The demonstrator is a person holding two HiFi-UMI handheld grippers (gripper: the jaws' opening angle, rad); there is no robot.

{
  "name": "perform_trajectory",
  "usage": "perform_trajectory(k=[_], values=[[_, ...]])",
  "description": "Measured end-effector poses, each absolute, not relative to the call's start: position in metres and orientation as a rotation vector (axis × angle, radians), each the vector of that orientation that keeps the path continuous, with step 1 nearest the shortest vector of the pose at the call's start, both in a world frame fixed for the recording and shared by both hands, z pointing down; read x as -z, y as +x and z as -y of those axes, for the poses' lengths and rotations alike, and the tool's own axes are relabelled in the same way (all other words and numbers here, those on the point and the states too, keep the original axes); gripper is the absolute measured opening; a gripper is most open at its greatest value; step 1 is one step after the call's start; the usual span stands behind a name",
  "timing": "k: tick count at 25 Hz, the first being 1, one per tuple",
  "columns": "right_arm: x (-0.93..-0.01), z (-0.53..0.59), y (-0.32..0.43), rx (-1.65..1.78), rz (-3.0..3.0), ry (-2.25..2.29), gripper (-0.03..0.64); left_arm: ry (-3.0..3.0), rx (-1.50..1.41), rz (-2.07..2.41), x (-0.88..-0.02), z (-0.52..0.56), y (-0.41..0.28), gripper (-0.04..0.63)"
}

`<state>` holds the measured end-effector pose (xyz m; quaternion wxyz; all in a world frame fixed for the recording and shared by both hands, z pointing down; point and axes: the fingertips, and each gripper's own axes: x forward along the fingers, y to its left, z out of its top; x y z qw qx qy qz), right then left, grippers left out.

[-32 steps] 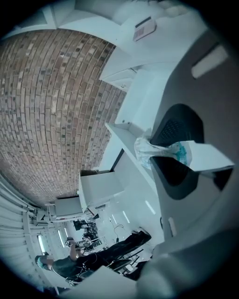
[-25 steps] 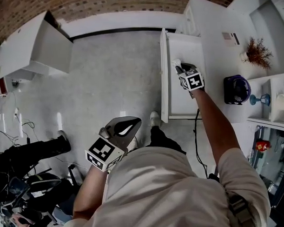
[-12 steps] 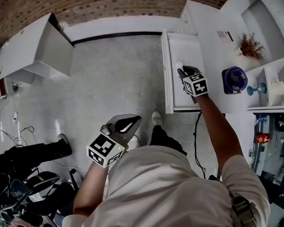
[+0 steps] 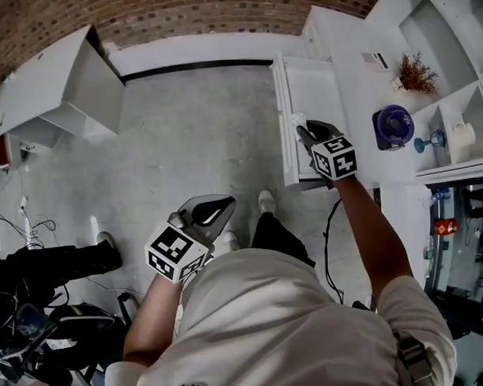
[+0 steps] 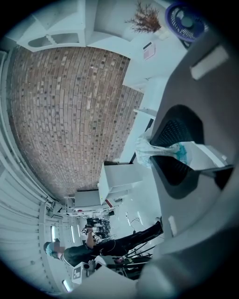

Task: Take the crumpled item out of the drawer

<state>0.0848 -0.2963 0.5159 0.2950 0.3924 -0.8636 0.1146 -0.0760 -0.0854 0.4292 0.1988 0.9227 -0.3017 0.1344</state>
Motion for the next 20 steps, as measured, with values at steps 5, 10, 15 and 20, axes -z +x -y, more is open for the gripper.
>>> perform_trajectory(k=[5, 10, 15, 20], values=[[-0.493, 0.261, 0.074, -0.294, 2.333, 1.029, 0.078, 2.586, -0.364, 0.847, -0.428, 0.067, -0.081, 0.006], [-0.474, 0.229, 0.068, -0.282, 2.356, 1.001, 0.078, 2.595, -0.359, 0.842, -0.425, 0.053, -0.081, 0.006], [-0.461, 0.205, 0.06, -0.28, 2.378, 0.989, 0.077, 2.603, -0.361, 0.838, -0.425, 0.041, -0.084, 0.006], [-0.449, 0.182, 0.054, -0.273, 2.4, 0.983, 0.077, 2.605, -0.36, 0.83, -0.425, 0.03, -0.087, 0.006]])
